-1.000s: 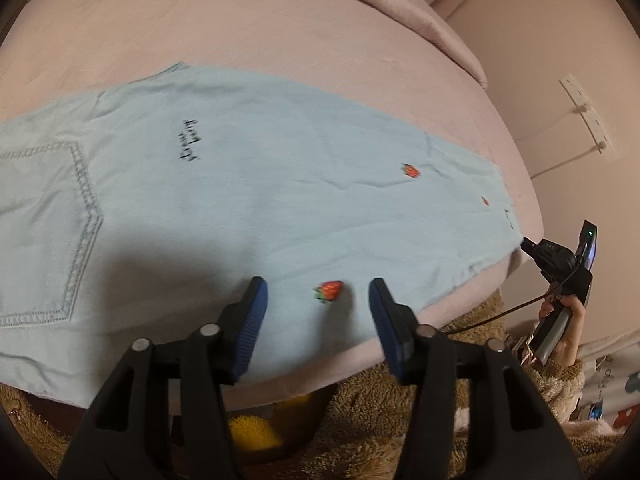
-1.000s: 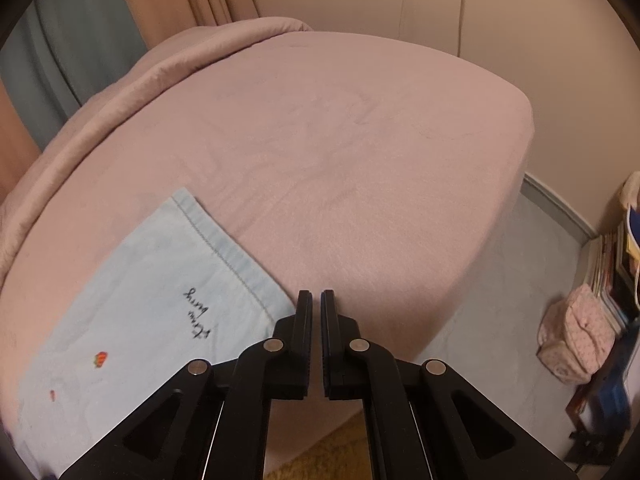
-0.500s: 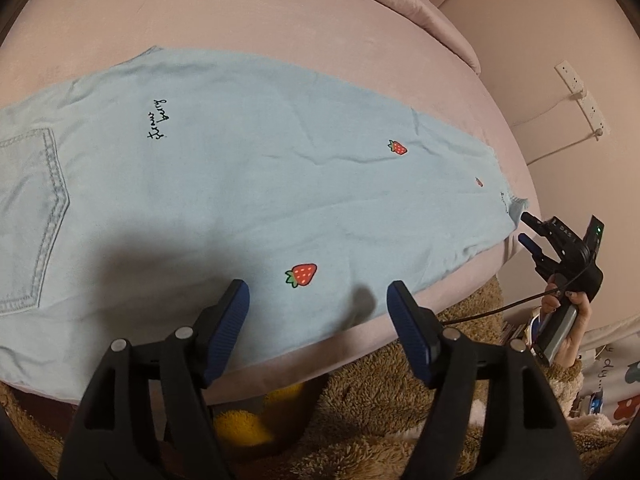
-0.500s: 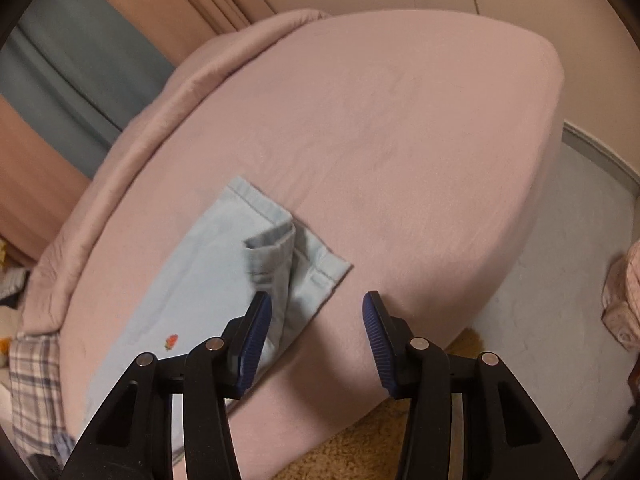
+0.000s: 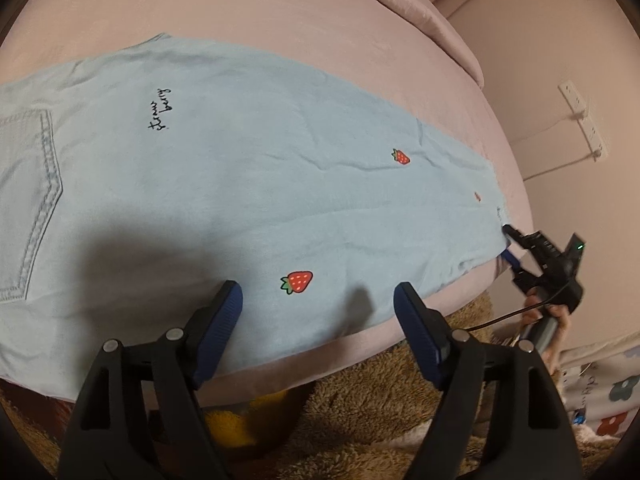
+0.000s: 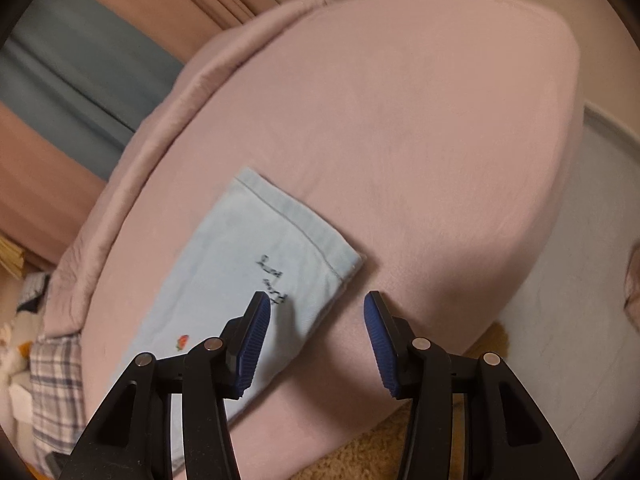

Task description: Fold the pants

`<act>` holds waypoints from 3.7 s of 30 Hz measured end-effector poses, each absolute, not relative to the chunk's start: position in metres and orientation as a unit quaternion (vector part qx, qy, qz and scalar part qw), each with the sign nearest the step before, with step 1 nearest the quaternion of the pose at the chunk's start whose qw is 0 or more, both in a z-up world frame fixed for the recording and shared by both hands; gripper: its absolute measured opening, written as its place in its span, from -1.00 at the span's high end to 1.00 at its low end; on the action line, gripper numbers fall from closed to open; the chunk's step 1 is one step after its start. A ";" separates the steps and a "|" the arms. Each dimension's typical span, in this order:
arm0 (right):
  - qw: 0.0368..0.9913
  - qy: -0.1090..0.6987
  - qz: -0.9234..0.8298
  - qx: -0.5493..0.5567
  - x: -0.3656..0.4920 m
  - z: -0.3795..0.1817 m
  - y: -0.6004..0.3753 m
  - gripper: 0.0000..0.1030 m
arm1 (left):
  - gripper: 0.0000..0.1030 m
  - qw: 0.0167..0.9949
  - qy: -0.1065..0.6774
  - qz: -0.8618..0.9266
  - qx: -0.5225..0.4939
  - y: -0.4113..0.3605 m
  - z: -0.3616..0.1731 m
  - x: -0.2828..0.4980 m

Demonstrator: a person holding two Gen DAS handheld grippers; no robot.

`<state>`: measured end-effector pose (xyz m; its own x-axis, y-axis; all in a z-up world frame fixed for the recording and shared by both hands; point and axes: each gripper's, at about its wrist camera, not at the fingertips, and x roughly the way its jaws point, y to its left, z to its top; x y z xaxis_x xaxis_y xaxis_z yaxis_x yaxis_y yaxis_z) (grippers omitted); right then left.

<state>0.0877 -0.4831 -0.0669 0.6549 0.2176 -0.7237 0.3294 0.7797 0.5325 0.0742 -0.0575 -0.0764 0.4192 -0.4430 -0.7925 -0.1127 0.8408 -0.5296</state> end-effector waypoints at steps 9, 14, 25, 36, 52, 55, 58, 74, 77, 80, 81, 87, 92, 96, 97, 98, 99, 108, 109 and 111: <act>0.857 0.385 -0.016 0.342 0.107 -0.069 -0.483 0.09 | -0.49 0.801 0.522 -0.102 -0.275 -0.051 -0.072 0.066; 0.861 0.375 -0.008 0.345 0.106 -0.069 -0.482 0.51 | -0.49 0.805 0.516 -0.090 -0.277 -0.043 -0.065 0.060; 0.890 0.340 0.007 0.303 0.100 -0.021 -0.455 0.74 | -0.49 0.825 0.488 -0.061 -0.278 -0.021 -0.051 0.044; 0.926 0.287 0.141 0.201 0.088 0.053 -0.363 0.74 | -0.49 0.836 0.467 -0.021 -0.288 0.013 -0.044 0.025; 0.851 0.440 0.271 0.092 0.099 -0.021 -0.228 0.73 | -0.49 0.835 0.464 0.000 -0.297 0.026 -0.047 0.020; 0.844 0.467 0.255 0.060 0.096 -0.036 -0.218 0.73 | -0.49 0.833 0.464 -0.001 -0.300 0.027 -0.048 0.020; 0.842 0.481 0.241 0.037 0.098 -0.046 -0.215 0.73 | -0.49 0.833 0.465 -0.002 -0.299 0.028 -0.048 0.019; 0.879 0.425 0.213 0.024 0.074 0.006 -0.242 -0.09 | -0.49 0.835 0.470 -0.001 -0.286 0.025 -0.048 0.025; 0.897 0.405 0.177 0.020 0.075 0.008 -0.261 -0.10 | -0.50 0.836 0.472 -0.001 -0.281 0.024 -0.047 0.027; 0.899 0.424 0.109 0.004 0.084 -0.013 -0.268 -0.10 | -0.50 0.837 0.474 -0.002 -0.274 0.020 -0.047 0.028; 0.896 0.433 0.098 0.001 0.088 -0.021 -0.268 -0.10 | -0.50 0.837 0.475 -0.003 -0.272 0.019 -0.047 0.030; 0.887 0.453 0.088 -0.030 0.092 -0.054 -0.265 -0.10 | -0.51 0.839 0.484 -0.008 -0.247 0.008 -0.045 0.043; 0.882 0.459 0.105 0.026 0.093 -0.043 -0.274 -0.10 | -0.52 0.847 0.483 -0.024 -0.219 -0.005 -0.036 0.062; 0.893 0.442 0.074 0.043 0.087 -0.033 -0.297 -0.10 | -0.52 0.848 0.483 -0.049 -0.212 -0.017 -0.034 0.087; 0.895 0.439 0.064 0.048 0.086 -0.032 -0.303 -0.10 | -0.52 0.846 0.485 -0.057 -0.214 -0.021 -0.035 0.095; 0.895 0.438 0.060 0.054 0.084 -0.032 -0.306 -0.10 | -0.50 0.845 0.486 -0.064 -0.215 -0.024 -0.036 0.100; 0.894 0.440 0.056 0.063 0.084 -0.034 -0.311 -0.10 | -0.49 0.841 0.490 -0.074 -0.217 -0.029 -0.039 0.109; 0.877 0.462 0.054 0.119 0.085 -0.051 -0.333 -0.10 | -0.32 0.807 0.522 -0.131 -0.242 -0.064 -0.072 0.167; 0.878 0.461 0.055 0.121 0.084 -0.050 -0.333 -0.10 | -0.31 0.798 0.523 -0.147 -0.260 -0.065 -0.074 0.171; 0.878 0.460 0.055 0.120 0.086 -0.051 -0.332 -0.10 | -0.21 0.760 0.533 -0.194 -0.317 -0.068 -0.083 0.179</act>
<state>0.0862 -0.3317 -0.0507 0.5701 0.2066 -0.7951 0.0149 0.9651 0.2615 0.1794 -0.0679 -0.0828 0.3567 -0.6327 -0.6873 -0.0419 0.7241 -0.6884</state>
